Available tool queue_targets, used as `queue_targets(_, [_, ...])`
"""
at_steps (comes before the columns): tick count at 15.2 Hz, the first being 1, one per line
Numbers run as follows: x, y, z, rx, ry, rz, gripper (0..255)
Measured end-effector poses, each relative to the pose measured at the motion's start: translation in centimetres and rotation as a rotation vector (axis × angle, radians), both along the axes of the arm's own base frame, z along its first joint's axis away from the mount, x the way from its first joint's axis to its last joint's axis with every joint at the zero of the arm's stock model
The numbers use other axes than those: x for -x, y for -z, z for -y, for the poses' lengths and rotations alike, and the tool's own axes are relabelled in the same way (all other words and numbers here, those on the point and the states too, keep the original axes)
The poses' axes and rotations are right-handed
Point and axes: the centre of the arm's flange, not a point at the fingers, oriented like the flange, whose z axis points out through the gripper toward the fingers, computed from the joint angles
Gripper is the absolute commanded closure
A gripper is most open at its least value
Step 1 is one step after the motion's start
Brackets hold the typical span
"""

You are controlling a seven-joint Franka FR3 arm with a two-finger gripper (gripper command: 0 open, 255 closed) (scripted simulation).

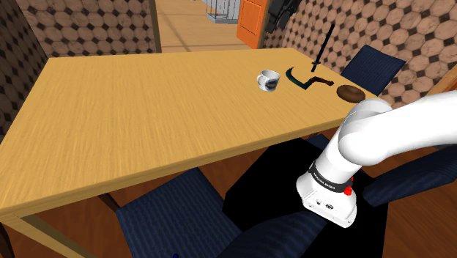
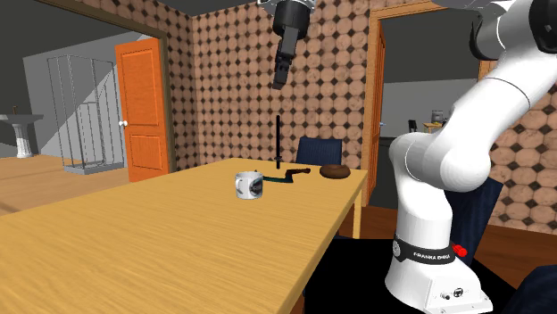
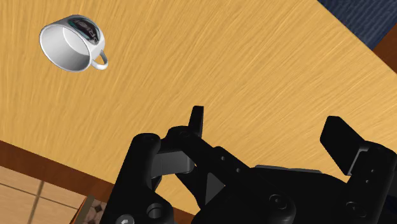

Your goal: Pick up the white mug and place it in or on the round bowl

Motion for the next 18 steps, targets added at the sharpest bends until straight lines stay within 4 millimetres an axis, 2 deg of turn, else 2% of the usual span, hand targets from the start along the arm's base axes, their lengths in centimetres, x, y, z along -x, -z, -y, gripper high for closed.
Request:
queue_targets(2, [-0.1,0.3,0.5,-0.001,0.001,-0.001,0])
queue_targets(5, [-1.2,2.1,3.3,-0.004,0.003,-0.007,0])
queue_targets(18, [-6.0,11.5,17.1,-0.021,0.015,-0.036,0])
